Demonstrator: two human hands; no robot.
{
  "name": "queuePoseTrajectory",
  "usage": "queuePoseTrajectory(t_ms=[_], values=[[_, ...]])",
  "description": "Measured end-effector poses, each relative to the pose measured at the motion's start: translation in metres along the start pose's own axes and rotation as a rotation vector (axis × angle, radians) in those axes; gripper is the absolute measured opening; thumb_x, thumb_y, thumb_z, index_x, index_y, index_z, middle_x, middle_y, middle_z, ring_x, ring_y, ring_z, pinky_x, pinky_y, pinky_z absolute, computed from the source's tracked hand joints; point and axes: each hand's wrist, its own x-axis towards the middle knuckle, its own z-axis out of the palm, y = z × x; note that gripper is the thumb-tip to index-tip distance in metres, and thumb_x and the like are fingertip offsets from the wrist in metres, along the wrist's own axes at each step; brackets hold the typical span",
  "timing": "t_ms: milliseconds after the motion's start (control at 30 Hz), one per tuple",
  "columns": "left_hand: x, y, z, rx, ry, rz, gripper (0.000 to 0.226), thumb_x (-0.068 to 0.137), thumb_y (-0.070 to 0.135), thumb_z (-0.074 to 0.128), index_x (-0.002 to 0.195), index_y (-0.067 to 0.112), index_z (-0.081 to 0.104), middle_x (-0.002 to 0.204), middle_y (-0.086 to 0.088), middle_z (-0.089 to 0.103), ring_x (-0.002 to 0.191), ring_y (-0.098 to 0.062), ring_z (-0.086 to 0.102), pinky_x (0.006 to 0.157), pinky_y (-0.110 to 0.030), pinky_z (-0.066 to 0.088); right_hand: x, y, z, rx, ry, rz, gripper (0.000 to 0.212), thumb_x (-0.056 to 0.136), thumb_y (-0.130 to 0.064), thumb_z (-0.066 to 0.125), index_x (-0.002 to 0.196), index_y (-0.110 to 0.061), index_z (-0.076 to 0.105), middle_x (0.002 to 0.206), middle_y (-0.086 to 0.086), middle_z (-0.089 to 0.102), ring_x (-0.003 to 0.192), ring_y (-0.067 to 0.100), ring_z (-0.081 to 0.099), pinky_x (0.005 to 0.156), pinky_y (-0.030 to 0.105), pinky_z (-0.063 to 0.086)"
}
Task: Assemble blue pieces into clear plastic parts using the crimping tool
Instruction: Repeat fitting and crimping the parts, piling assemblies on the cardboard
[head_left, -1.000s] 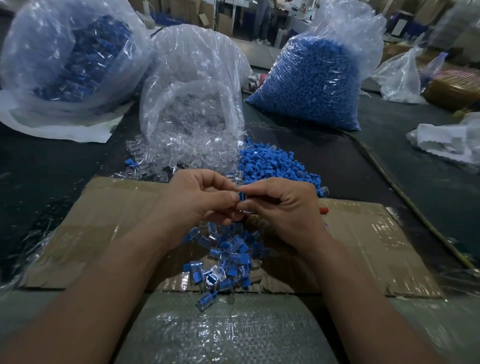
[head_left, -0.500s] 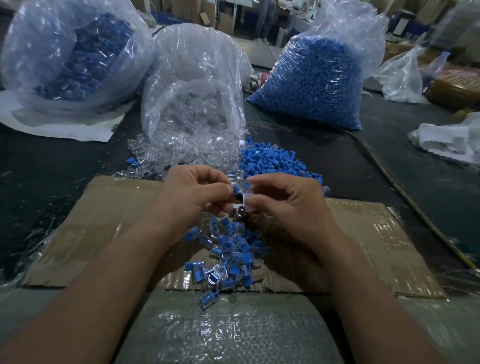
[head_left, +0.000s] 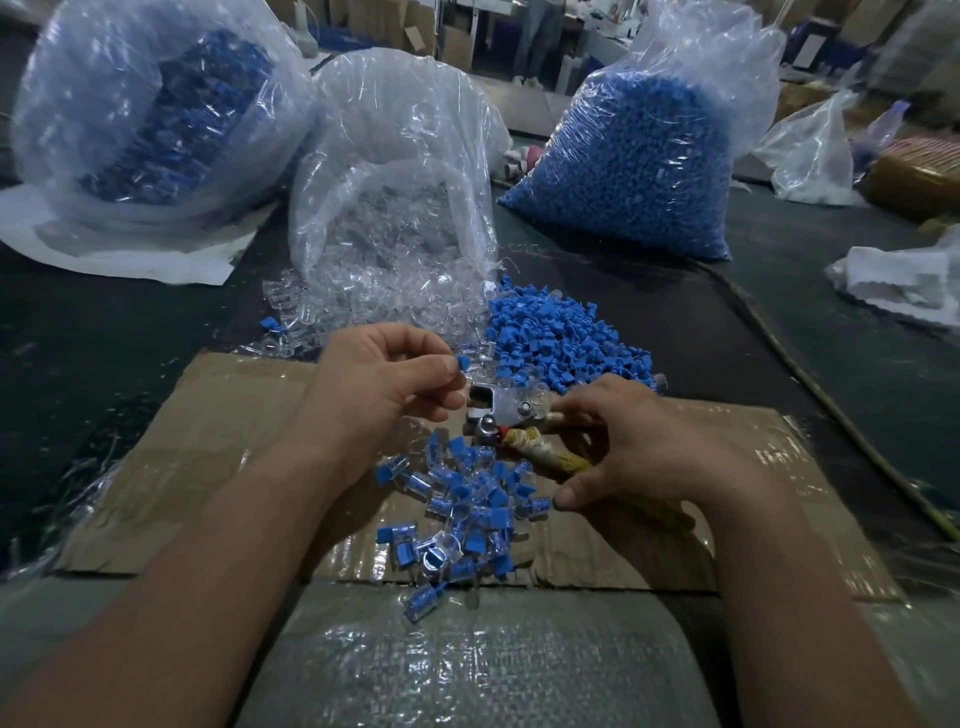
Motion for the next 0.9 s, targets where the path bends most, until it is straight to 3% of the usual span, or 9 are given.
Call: queuePoseTrajectory(t_ms=[67, 233, 333, 467, 567, 700, 900], values=[[0.000, 0.000, -0.001, -0.014, -0.002, -0.010, 0.010, 0.078, -0.005, 0.059, 0.073, 0.003, 0.059, 0.058, -0.007, 0.067, 0.051, -0.013, 0.064, 0.048, -0.018, 0.052, -0.001, -0.002, -0.001, 0.011, 0.024, 0.001, 0.072, 0.057, -0.046, 0.081, 0.122, -0.035, 0.051, 0.095, -0.022, 0.040, 0.092, 0.003, 0.041, 0.070, 0.023, 0.035], [0.001, -0.002, -0.002, -0.010, -0.005, -0.031, 0.011, 0.080, -0.007, 0.056, 0.075, 0.002, 0.057, 0.060, -0.007, 0.068, 0.053, -0.013, 0.065, 0.048, -0.018, 0.052, -0.005, -0.008, -0.004, 0.100, 0.050, 0.067, 0.049, 0.066, -0.031, 0.075, 0.113, -0.031, 0.062, 0.089, -0.017, 0.050, 0.083, 0.005, 0.048, 0.072, 0.028, 0.045], [0.001, -0.002, -0.002, -0.006, -0.003, -0.029, 0.011, 0.081, -0.007, 0.055, 0.075, 0.002, 0.057, 0.059, -0.006, 0.067, 0.053, -0.012, 0.064, 0.047, -0.017, 0.051, -0.003, -0.013, -0.001, -0.001, 0.081, 0.068, 0.030, 0.072, -0.023, 0.067, 0.101, -0.029, 0.067, 0.084, -0.010, 0.058, 0.078, 0.007, 0.051, 0.070, 0.031, 0.048], [0.001, -0.002, -0.001, -0.003, 0.000, -0.028, 0.012, 0.082, -0.008, 0.054, 0.075, 0.003, 0.056, 0.058, -0.005, 0.067, 0.052, -0.011, 0.064, 0.047, -0.017, 0.051, 0.000, -0.013, 0.004, -0.082, 0.152, 0.044, 0.021, 0.078, -0.013, 0.058, 0.092, -0.025, 0.067, 0.079, -0.007, 0.058, 0.071, 0.005, 0.049, 0.054, 0.024, 0.036], [0.000, -0.002, -0.001, 0.000, 0.012, -0.016, 0.013, 0.083, -0.007, 0.053, 0.075, 0.003, 0.056, 0.058, -0.005, 0.067, 0.053, -0.011, 0.064, 0.047, -0.016, 0.050, 0.000, -0.010, 0.002, -0.039, 0.277, 0.002, 0.012, 0.077, -0.012, 0.061, 0.085, -0.022, 0.061, 0.076, -0.010, 0.048, 0.068, 0.004, 0.042, 0.053, 0.022, 0.028], [-0.002, -0.001, 0.001, 0.045, 0.031, 0.038, 0.014, 0.083, -0.007, 0.053, 0.076, 0.005, 0.056, 0.058, -0.002, 0.067, 0.053, -0.010, 0.064, 0.049, -0.015, 0.051, -0.002, -0.013, 0.004, 0.120, 0.418, -0.071, 0.028, 0.072, -0.010, 0.062, 0.076, -0.031, 0.044, 0.075, -0.013, 0.045, 0.067, 0.005, 0.041, 0.055, 0.022, 0.028], [-0.005, 0.002, 0.003, 0.075, 0.044, 0.098, 0.015, 0.083, -0.006, 0.052, 0.077, 0.007, 0.056, 0.057, 0.002, 0.067, 0.054, -0.008, 0.064, 0.051, -0.015, 0.052, 0.002, -0.016, 0.013, 0.132, 0.347, -0.113, 0.024, 0.078, -0.018, 0.062, 0.089, -0.027, 0.042, 0.083, -0.011, 0.044, 0.072, 0.005, 0.041, 0.056, 0.025, 0.030]])
